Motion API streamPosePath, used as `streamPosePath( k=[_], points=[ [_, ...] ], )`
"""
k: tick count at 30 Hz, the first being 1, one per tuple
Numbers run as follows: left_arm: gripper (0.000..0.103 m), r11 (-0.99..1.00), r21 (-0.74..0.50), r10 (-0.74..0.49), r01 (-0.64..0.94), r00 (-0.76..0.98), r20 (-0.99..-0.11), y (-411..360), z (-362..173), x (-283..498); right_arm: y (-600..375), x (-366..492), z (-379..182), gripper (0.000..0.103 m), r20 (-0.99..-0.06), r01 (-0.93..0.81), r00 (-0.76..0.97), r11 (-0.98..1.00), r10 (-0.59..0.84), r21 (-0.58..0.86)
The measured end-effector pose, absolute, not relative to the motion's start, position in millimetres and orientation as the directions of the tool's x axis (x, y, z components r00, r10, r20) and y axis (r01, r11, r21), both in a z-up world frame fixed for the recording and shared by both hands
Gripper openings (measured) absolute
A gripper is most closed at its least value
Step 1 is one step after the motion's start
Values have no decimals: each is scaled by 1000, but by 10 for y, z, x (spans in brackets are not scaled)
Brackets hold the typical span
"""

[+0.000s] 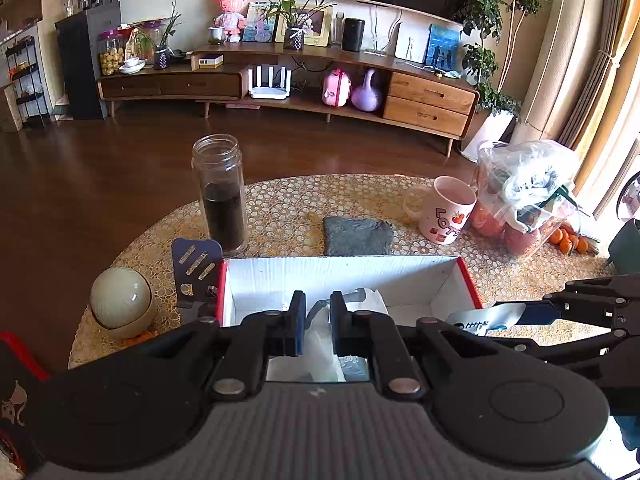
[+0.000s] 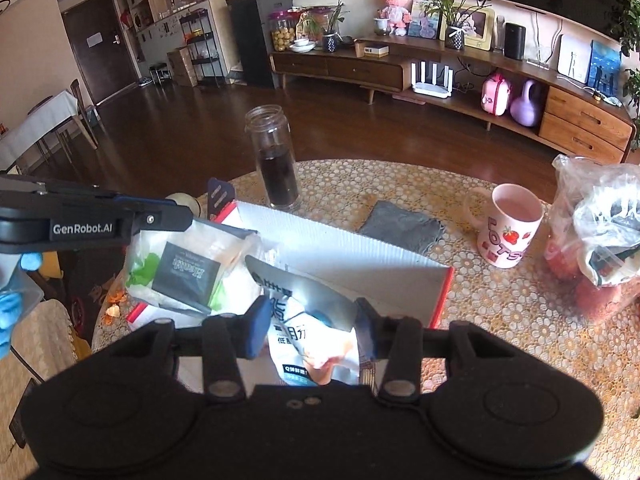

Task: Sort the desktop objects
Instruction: 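Carry the wipes packet with the left tool while the right tool carries the sausage pouch over the box, then open the left tool to drop the wipes packet while the right tool drops the sausage pouch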

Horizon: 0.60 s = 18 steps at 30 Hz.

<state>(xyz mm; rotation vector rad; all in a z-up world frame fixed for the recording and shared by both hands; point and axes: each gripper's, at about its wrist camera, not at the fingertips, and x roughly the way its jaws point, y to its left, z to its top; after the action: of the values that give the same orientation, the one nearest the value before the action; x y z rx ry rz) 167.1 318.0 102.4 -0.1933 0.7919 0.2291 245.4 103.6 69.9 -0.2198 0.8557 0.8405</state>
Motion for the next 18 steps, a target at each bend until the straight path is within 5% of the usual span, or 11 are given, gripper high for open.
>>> streamPosePath(
  k=[9, 12, 18],
  points=[
    [11, 960, -75, 124, -269, 649, -751, 3247, 594, 1826, 1223, 2451, 203, 43, -809, -728, 319, 674, 493, 123],
    [11, 960, -66, 126, -273, 631, -766, 3252, 462, 1897, 1266, 2447, 80, 33, -820, -732, 317, 673, 477, 109],
    [11, 961, -82, 99, -265, 603, -792, 3237, 240, 1943, 1293, 2446, -107, 38, -833, -731, 323, 678, 448, 81]
  ],
)
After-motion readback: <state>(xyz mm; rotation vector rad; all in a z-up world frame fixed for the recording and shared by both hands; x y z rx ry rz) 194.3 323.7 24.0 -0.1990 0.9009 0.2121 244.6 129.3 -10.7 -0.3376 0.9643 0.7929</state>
